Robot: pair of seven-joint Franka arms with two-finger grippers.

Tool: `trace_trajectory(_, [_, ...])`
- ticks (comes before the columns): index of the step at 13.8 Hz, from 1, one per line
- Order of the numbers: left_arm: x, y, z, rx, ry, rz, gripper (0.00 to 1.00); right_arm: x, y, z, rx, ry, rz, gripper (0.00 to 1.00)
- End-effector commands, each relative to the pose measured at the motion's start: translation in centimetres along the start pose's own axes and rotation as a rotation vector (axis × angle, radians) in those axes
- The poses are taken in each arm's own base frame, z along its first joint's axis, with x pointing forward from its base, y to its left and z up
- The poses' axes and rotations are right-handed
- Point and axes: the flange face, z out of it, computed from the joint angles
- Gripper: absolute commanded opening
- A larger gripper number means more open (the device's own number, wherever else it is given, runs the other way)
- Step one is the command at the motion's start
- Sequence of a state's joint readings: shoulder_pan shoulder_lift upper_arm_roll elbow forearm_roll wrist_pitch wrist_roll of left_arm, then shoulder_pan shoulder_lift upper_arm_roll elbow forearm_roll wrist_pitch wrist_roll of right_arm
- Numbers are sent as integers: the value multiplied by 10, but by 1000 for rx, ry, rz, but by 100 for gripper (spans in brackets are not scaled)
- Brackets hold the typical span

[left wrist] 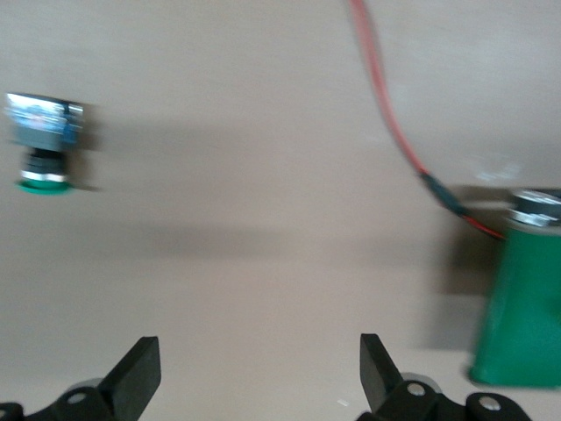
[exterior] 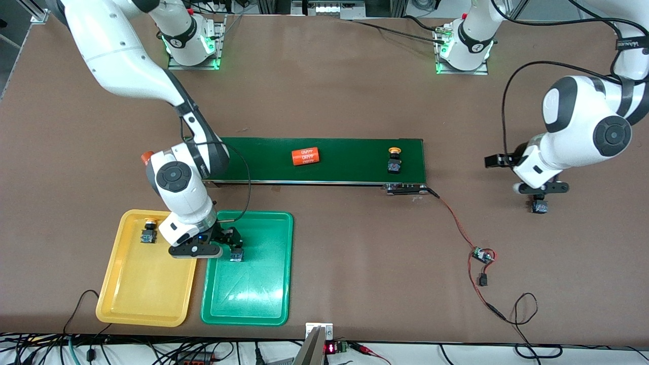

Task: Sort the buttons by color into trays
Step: 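Open the right gripper over the green tray while the left gripper withdraws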

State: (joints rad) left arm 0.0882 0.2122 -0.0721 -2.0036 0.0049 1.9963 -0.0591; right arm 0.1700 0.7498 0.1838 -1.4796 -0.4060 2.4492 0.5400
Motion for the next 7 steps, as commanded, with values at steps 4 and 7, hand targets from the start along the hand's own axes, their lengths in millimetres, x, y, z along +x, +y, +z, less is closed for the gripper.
trace_trajectory(4, [31, -62, 47, 121, 50, 114, 100, -26, -24, -65, 1, -199, 68, 100])
trace_trajectory(7, [44, -108, 89, 94, 74, 155, 100, -33, -24, -95, -24, -264, 91, 100])
